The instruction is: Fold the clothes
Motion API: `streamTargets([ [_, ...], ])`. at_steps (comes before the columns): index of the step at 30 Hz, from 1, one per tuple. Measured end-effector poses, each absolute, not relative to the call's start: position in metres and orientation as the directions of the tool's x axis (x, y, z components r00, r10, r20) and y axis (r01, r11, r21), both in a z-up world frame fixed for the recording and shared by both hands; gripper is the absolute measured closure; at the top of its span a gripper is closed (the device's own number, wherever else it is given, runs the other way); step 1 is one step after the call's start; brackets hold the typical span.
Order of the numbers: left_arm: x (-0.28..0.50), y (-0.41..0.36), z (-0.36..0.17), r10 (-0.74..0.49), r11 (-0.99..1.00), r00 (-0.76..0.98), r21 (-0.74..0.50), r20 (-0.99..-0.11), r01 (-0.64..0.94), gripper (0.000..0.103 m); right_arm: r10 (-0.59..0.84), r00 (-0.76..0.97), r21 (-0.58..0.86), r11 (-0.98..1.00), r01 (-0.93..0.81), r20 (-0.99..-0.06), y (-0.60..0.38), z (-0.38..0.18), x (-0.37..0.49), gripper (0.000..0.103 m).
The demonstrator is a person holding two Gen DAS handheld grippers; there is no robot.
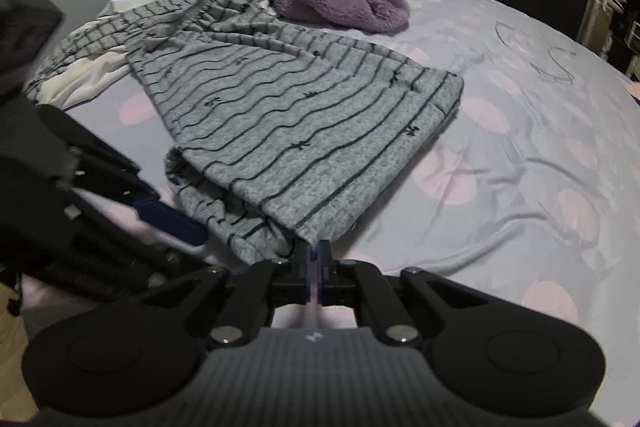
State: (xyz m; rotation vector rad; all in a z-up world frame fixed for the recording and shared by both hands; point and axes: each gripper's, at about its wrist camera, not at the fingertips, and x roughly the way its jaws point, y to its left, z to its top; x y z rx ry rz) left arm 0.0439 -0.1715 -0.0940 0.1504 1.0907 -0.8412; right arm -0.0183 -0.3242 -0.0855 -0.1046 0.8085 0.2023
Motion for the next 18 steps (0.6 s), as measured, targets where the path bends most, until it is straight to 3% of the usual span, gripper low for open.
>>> streamTargets([
  [11, 0.040, -0.149, -0.100, -0.628, 0.720, 0.199, -0.463, -0.753, 0.517, 0.066, 0.170, 0.641, -0.152, 0.897, -0.415, -0.748, -0.295, -0.099, -0.044, 0.101],
  [14, 0.044, -0.141, -0.103, -0.655, 0.724, 0.204, -0.529, -0.727, 0.442, 0.059, 0.173, 0.640, -0.152, 0.895, -0.420, -0.749, -0.298, -0.099, -0.044, 0.101],
  [18, 0.052, -0.150, -0.104, -0.644, 0.742, 0.212, -0.532, -0.735, 0.409, 0.058, 0.172, 0.646, -0.186, 0.874, -0.448, -0.744, -0.293, -0.102, -0.049, 0.101],
])
